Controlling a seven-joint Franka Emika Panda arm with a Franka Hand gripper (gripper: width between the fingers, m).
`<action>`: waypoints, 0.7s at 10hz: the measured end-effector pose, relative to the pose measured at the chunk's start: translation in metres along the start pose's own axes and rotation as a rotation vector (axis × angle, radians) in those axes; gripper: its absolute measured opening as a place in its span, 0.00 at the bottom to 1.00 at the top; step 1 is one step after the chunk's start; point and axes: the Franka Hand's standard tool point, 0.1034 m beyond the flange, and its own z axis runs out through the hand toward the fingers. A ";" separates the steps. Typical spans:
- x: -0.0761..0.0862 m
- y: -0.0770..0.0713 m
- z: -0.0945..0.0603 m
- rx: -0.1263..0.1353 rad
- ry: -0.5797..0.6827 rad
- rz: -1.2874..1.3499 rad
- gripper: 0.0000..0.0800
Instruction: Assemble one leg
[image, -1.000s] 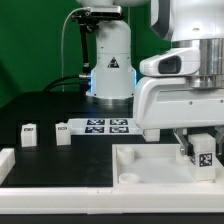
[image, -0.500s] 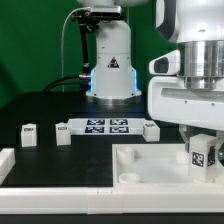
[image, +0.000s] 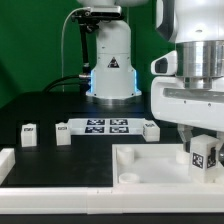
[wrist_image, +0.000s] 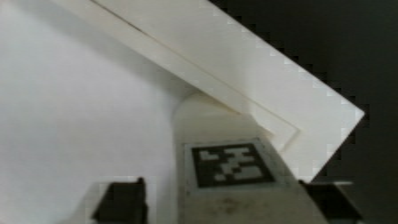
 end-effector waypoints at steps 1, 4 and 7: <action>0.000 0.000 0.000 0.002 0.001 -0.057 0.70; -0.001 -0.001 0.000 0.001 0.007 -0.525 0.81; -0.003 -0.002 -0.001 -0.012 0.009 -0.992 0.81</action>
Offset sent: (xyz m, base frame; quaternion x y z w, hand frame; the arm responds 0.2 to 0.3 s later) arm -0.0048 0.0104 0.0016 0.0160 -0.0056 -0.3577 0.9337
